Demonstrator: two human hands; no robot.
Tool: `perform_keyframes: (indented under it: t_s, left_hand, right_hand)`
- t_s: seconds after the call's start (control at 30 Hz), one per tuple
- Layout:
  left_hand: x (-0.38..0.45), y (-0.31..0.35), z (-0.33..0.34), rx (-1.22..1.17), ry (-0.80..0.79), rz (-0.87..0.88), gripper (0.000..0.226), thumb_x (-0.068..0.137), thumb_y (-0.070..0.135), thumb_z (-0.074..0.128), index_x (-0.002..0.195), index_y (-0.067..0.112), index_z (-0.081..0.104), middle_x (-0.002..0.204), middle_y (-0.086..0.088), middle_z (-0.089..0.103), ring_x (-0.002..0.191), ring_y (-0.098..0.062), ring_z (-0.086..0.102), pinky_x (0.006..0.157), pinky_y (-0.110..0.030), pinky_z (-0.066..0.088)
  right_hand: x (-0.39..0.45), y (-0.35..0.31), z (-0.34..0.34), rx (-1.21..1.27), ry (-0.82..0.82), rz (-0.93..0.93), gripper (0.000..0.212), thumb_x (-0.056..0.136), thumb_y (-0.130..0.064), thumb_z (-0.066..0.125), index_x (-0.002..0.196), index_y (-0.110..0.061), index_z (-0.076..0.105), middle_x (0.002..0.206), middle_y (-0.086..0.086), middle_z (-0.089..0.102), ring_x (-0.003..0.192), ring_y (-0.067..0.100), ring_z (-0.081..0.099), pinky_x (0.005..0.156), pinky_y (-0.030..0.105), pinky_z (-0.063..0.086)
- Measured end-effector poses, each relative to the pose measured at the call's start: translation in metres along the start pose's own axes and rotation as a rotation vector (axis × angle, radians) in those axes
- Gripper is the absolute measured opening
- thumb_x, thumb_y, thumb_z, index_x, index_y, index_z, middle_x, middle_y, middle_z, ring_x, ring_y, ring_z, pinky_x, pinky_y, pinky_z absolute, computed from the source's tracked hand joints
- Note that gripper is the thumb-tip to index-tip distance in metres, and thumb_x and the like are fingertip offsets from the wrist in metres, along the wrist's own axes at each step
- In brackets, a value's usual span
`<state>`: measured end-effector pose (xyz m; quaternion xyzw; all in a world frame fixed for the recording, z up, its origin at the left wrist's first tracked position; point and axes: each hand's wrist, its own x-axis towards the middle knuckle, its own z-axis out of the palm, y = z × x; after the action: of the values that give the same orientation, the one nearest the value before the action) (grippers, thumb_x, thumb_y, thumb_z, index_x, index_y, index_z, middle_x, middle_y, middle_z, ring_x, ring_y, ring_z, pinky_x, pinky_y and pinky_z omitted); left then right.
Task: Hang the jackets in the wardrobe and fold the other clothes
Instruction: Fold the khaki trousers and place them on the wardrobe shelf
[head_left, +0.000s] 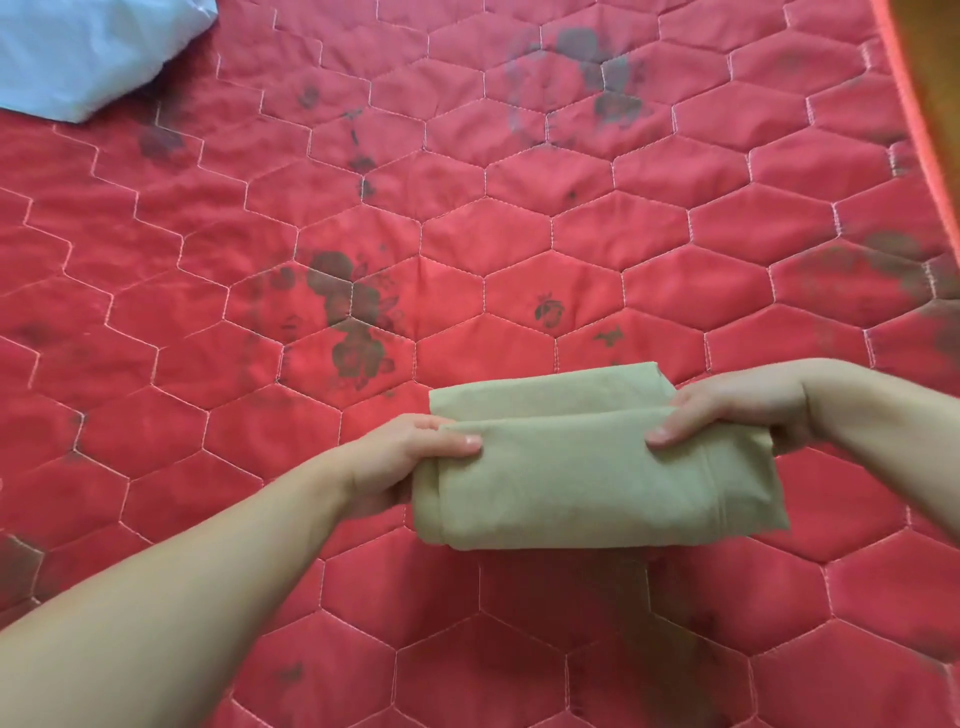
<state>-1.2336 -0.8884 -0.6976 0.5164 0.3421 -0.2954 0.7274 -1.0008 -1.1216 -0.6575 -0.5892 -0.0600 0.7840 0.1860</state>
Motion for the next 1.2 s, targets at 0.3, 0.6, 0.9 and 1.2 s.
perform_keyframes:
  t_s: [0.3, 0.6, 0.9, 1.2]
  left_hand:
    - [-0.002, -0.001, -0.001, -0.234, 0.157, 0.108, 0.05, 0.08, 0.033, 0.067, 0.122, 0.006, 0.066, 0.118, -0.014, 0.069, 0.1, -0.025, 0.069, 0.074, -0.029, 0.056]
    - [-0.018, -0.019, 0.027, -0.368, 0.287, 0.069, 0.072, 0.072, 0.073, 0.053, 0.12, 0.021, 0.067, 0.115, -0.004, 0.072, 0.106, -0.026, 0.069, 0.085, -0.048, 0.056]
    - [-0.014, -0.001, 0.024, 0.104, 0.506, 0.328, 0.047, 0.079, 0.025, 0.08, 0.121, 0.027, 0.058, 0.109, 0.011, 0.07, 0.102, -0.007, 0.067, 0.077, -0.022, 0.053]
    - [0.015, -0.002, 0.062, 1.202, 0.933, 0.552, 0.059, 0.09, 0.05, 0.044, 0.146, 0.032, 0.04, 0.155, -0.003, 0.035, 0.143, -0.031, 0.028, 0.112, -0.053, 0.02]
  right_hand:
    - [-0.005, 0.037, 0.0, 0.501, -0.216, -0.443, 0.062, 0.083, -0.036, 0.074, 0.136, -0.011, 0.055, 0.135, 0.017, 0.057, 0.123, 0.029, 0.057, 0.099, 0.041, 0.047]
    - [0.027, 0.065, 0.023, 0.38, 0.358, -0.382, 0.076, 0.053, -0.043, 0.09, 0.117, -0.008, 0.066, 0.108, 0.013, 0.073, 0.086, 0.02, 0.072, 0.061, 0.028, 0.056]
    - [0.022, 0.047, 0.032, 0.516, 0.593, -0.436, 0.018, 0.09, -0.02, 0.062, 0.103, -0.011, 0.07, 0.089, 0.005, 0.076, 0.073, 0.014, 0.07, 0.064, 0.031, 0.051]
    - [0.029, 0.033, 0.033, 0.047, 1.049, -0.353, 0.027, 0.083, -0.034, 0.071, 0.084, -0.008, 0.067, 0.073, 0.0, 0.067, 0.069, 0.021, 0.059, 0.061, 0.032, 0.041]
